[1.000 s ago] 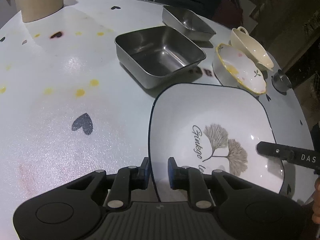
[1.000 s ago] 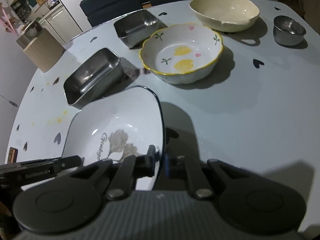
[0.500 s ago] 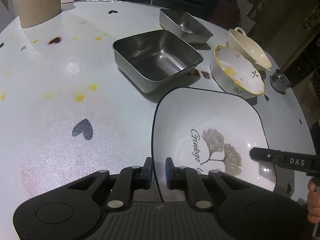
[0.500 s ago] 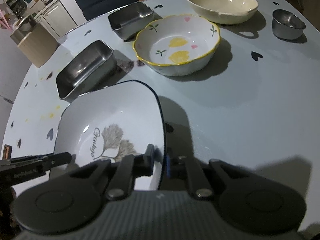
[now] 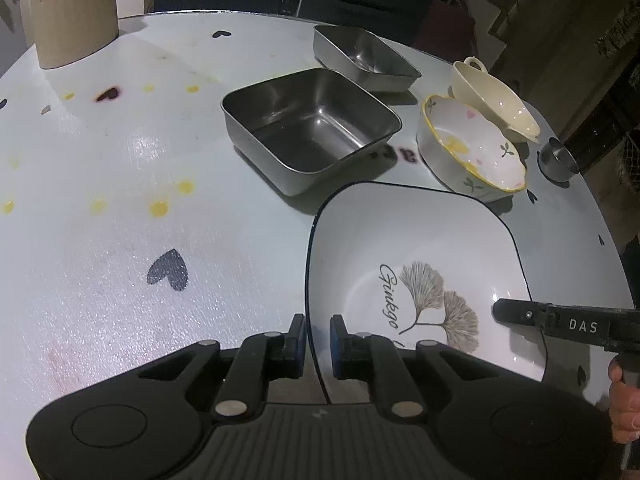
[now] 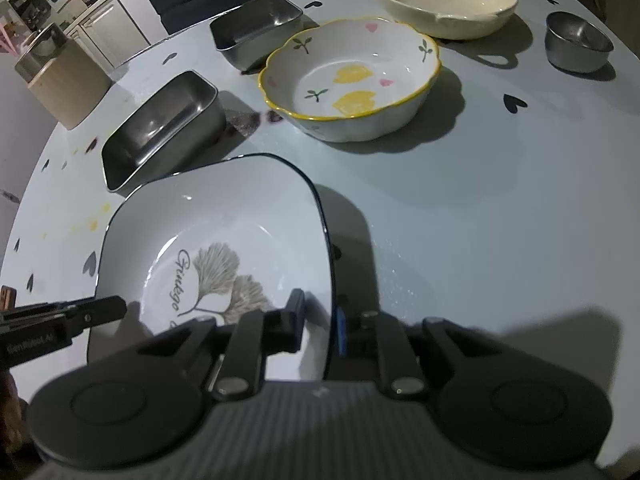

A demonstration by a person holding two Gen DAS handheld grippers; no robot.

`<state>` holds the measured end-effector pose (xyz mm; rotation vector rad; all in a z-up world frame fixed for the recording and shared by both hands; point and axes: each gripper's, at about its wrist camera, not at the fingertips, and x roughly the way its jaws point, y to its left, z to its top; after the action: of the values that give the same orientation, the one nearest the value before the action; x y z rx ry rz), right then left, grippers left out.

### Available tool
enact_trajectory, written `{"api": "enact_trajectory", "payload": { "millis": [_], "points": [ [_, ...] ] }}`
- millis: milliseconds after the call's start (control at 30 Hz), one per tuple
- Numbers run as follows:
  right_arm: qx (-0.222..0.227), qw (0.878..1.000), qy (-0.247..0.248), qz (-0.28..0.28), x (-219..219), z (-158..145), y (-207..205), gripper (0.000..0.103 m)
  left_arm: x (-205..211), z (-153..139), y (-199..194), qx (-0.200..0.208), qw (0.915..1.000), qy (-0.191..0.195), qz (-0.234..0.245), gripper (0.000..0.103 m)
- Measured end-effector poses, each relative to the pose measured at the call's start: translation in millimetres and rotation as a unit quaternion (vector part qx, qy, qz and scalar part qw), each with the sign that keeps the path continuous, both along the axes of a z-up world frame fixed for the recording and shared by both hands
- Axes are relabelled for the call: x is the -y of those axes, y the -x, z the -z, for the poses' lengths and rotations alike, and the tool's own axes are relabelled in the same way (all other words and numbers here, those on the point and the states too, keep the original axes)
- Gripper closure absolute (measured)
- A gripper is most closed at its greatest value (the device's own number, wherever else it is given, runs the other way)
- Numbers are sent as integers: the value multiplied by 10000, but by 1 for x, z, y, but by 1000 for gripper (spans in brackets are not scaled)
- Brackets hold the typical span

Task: Organize plates and bowls
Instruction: 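Lower the white plate onto the table and open both grippers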

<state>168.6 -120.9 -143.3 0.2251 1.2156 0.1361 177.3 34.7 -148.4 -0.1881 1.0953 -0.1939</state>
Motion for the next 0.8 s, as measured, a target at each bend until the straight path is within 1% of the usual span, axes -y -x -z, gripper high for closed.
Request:
{"api": "enact_trajectory", "payload": {
  "millis": [367, 600, 733, 800],
  "points": [
    [125, 9989, -434, 129, 17, 3, 6, 86, 0, 3, -1, -51, 10000, 29, 20, 90],
    [248, 9977, -608, 152, 25, 0, 12, 85, 0, 4, -1, -57, 9999, 97, -38, 89],
    [291, 9975, -633, 136, 27, -1, 15, 84, -1, 4, 1, -78, 9998, 141, -77, 88],
    [338, 9970, -683, 135, 29, -2, 17, 84, -2, 3, 2, -91, 9997, 192, -98, 84]
  ]
}}
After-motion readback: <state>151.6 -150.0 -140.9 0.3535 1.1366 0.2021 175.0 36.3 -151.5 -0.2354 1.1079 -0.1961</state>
